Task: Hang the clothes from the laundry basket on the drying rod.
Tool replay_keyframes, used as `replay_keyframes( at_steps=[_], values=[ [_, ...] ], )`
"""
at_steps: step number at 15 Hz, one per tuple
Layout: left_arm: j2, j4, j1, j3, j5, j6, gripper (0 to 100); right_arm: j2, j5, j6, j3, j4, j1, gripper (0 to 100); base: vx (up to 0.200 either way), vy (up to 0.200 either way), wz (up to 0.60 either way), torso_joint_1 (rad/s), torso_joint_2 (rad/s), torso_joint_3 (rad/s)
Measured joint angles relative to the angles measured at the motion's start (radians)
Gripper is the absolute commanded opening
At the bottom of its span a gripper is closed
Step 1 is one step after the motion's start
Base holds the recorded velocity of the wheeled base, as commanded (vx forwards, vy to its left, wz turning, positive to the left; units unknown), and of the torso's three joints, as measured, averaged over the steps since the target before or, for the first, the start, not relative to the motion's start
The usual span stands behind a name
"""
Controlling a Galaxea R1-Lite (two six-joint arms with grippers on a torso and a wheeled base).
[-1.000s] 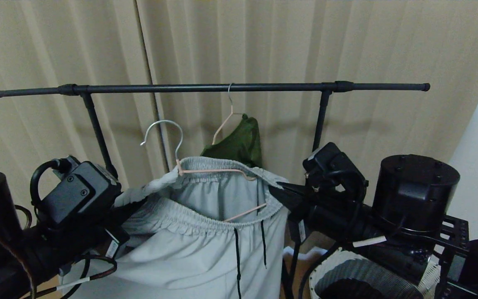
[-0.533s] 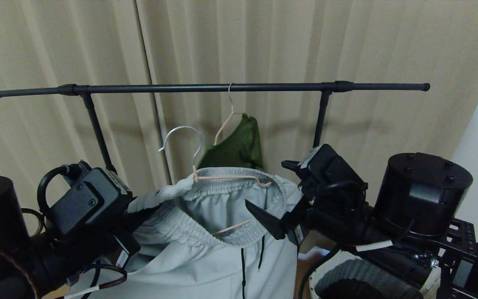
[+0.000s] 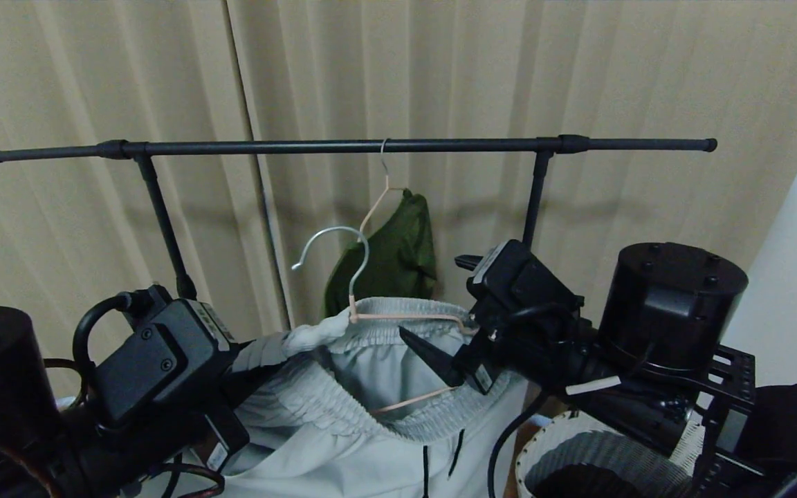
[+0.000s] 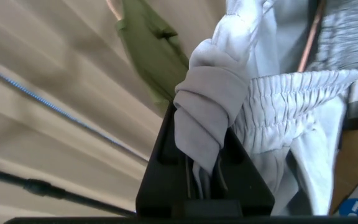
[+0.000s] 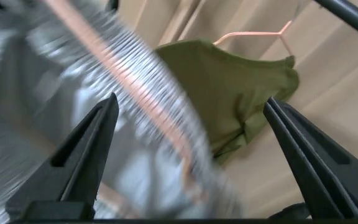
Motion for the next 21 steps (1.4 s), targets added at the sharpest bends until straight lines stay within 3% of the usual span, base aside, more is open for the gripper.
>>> replay_keyframes(
  at_steps=[6, 7, 16, 20, 21],
  values=[
    [-0.002, 0.000, -0.022, 0.004, -0.001, 0.001, 0, 0.032, 0.002, -0.002, -0.024, -0.003, -0.003, 100, 0.000, 0.000, 0.00, 0.000, 0.00, 0.000],
    [-0.002, 0.000, -0.022, 0.004, -0.001, 0.000, 0, 0.032, 0.002, -0.002, -0.021, -0.003, -0.003, 0, 0.000, 0.000, 0.00, 0.000, 0.00, 0.000],
    [-0.002, -0.003, -0.017, 0.010, -0.001, -0.008, 0, 0.029, 0.003, 0.002, -0.014, -0.004, -0.003, 0, 0.000, 0.000, 0.00, 0.000, 0.00, 0.000],
    [-0.002, -0.002, -0.013, 0.015, 0.000, -0.008, 0, 0.022, 0.003, 0.000, 0.013, -0.058, -0.003, 0, 0.000, 0.000, 0.00, 0.000, 0.00, 0.000],
    [-0.003, -0.002, -0.011, 0.015, 0.000, -0.009, 100, 0.021, 0.003, 0.000, 0.017, -0.060, -0.003, 0, 0.000, 0.000, 0.00, 0.000, 0.00, 0.000]
  ],
)
